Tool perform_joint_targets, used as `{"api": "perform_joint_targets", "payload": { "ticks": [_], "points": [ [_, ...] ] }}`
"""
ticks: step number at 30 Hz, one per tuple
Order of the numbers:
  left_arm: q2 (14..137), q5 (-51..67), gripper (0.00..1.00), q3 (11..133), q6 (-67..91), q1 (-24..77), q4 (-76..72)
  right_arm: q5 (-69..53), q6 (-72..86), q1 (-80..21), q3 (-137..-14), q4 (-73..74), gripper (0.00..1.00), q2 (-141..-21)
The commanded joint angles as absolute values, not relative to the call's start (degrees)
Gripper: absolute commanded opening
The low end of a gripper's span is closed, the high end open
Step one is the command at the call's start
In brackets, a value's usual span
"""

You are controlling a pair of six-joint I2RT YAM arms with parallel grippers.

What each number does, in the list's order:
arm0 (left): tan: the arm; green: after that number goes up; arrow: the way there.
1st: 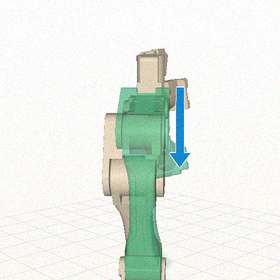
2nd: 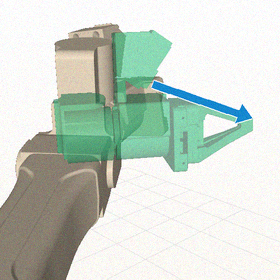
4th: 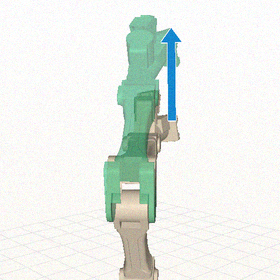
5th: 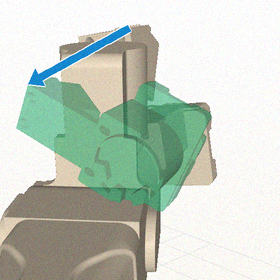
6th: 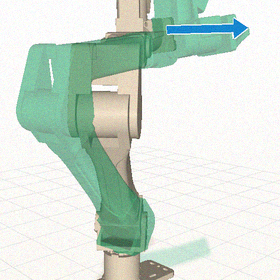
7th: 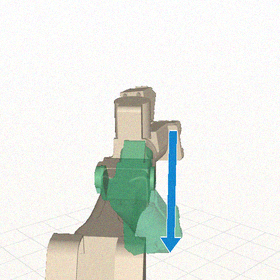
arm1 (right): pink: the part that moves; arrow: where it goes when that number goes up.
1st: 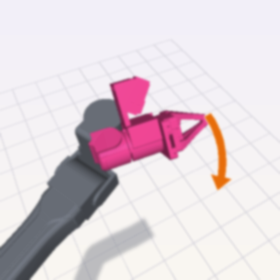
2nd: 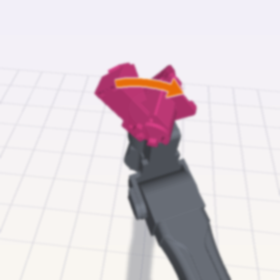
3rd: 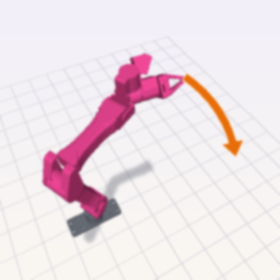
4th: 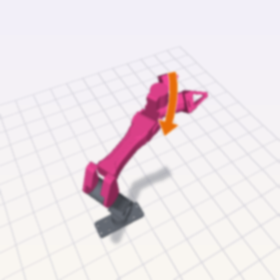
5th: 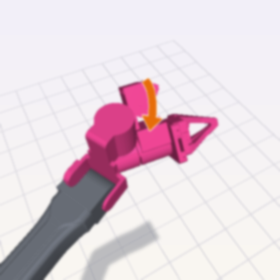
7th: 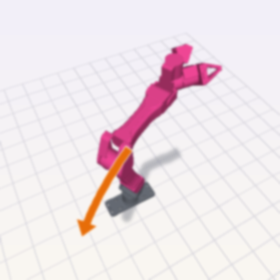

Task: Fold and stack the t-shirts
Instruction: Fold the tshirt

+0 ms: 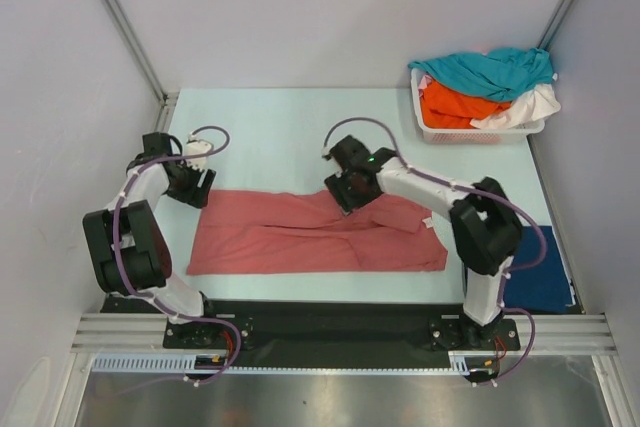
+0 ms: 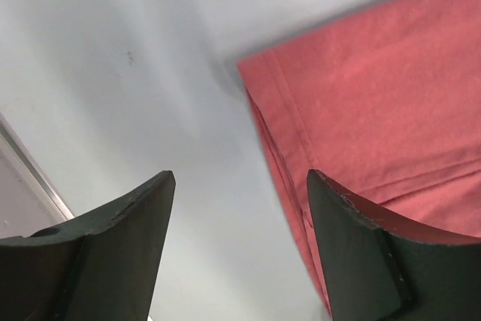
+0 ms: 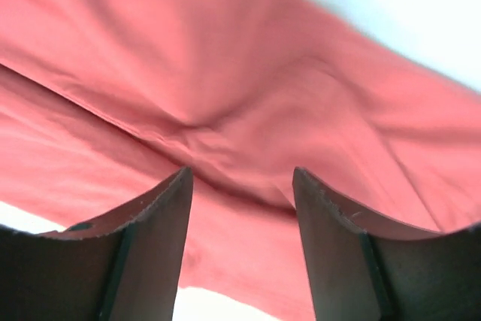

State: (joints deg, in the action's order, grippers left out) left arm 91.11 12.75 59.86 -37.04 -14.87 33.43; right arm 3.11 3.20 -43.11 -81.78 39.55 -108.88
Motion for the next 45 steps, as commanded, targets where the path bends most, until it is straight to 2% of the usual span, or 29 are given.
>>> {"api": "perform_joint_targets", "payload": {
  "ticks": [1,5,12,18,22,26,27,29,30,32,33,38,43,45],
  "points": [
    [91.9,12.3,0.77,64.2,-32.5,-14.9,31.1,0.9,12.3,-36.7,-79.7,38.3,0.62,-95.8],
    [94.5,10.7,0.79,66.5,-30.6,-14.4,29.6,3.2,25.9,-29.8,-66.1,39.2,0.59,-83.9],
    [102.5,9.0,0.83,69.7,-31.0,-12.4,28.7,6.6,36.1,-23.6,-48.9,41.7,0.56,-70.1],
    [102.7,16.1,0.78,70.1,-30.9,-10.0,32.0,5.7,41.8,-21.4,-40.6,41.4,0.56,-66.6],
    [103.3,14.9,0.74,67.9,-30.6,-10.0,32.4,4.7,43.9,-20.2,-36.0,37.6,0.56,-66.9],
    [105.3,14.3,0.60,66.8,-30.2,-9.9,34.1,5.4,44.9,-18.3,-33.0,35.9,0.55,-67.6],
    [105.6,14.1,0.52,66.4,-30.4,-9.9,34.4,5.7,44.9,-18.0,-32.8,35.8,0.55,-67.7],
    [105.4,13.7,0.43,65.0,-30.8,-9.9,35.5,6.2,44.7,-17.4,-32.5,36.0,0.54,-67.4],
    [104.4,13.5,0.31,64.3,-31.2,-9.9,35.7,6.3,44.6,-17.3,-32.9,36.4,0.54,-67.2],
    [103.2,11.6,0.17,62.1,-32.0,-10.0,35.1,6.9,44.3,-17.2,-33.7,37.8,0.54,-66.4],
    [102.7,10.4,0.00,61.3,-32.2,-10.2,34.4,7.1,43.9,-17.3,-34.9,38.5,0.54,-65.9],
    [101.4,6.9,0.00,60.8,-32.0,-15.3,33.1,8.3,43.5,-17.0,-36.4,41.5,0.55,-64.1],
    [98.0,11.4,0.00,58.5,-34.5,-15.4,34.2,6.0,43.9,-16.9,-33.0,36.6,0.56,-66.9],
    [96.9,12.0,0.01,58.1,-34.7,-15.5,34.5,4.8,43.8,-16.9,-32.3,33.7,0.53,-69.2]
  ]
}}
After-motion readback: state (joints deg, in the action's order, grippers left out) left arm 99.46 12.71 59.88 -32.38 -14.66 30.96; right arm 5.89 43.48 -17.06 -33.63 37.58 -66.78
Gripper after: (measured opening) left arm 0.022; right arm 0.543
